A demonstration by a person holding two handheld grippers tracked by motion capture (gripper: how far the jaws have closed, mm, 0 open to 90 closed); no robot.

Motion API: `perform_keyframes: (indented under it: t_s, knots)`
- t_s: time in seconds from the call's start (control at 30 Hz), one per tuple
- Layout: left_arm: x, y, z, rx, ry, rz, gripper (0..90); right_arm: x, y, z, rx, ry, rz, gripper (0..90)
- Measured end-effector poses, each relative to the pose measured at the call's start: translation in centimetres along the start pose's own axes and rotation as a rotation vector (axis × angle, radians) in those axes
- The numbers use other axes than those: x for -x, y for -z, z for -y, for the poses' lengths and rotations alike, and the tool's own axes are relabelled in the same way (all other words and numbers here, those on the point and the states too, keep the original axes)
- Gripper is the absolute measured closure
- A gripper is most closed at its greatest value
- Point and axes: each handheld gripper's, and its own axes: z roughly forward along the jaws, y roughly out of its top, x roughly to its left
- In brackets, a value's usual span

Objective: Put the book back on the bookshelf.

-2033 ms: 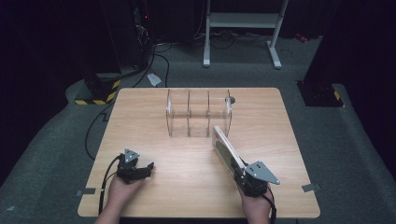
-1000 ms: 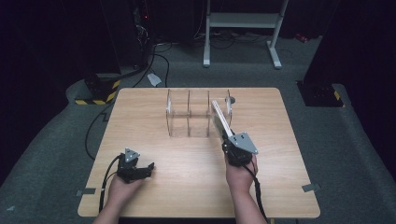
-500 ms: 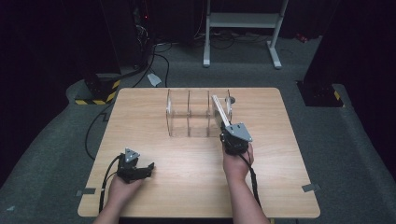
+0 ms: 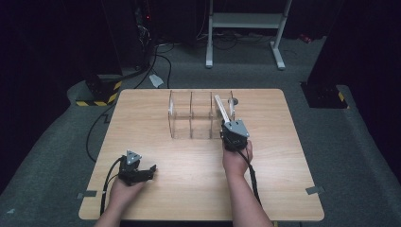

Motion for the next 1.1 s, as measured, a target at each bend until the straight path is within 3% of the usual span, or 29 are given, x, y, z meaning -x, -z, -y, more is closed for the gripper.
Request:
perform_keyframes:
  t_s: [0.4, 0.97, 1.1]
  knots:
    - [0.0, 0.0, 0.0, 0.0, -0.003, 0.001, 15.0, -0.1, -1.2, -0.2, -0.001, -0.006, 0.014, 75.5]
    - [-0.1, 0.0, 0.0, 0.001, -0.008, 0.001, 15.2, -0.2, -1.5, 0.4, -0.01, -0.007, 0.027, 75.0]
    - [-0.1, 0.0, 0.0, 0.001, -0.008, 0.002, 15.2, -0.1, -1.3, 0.7, -0.024, -0.035, 0.03, 74.6]
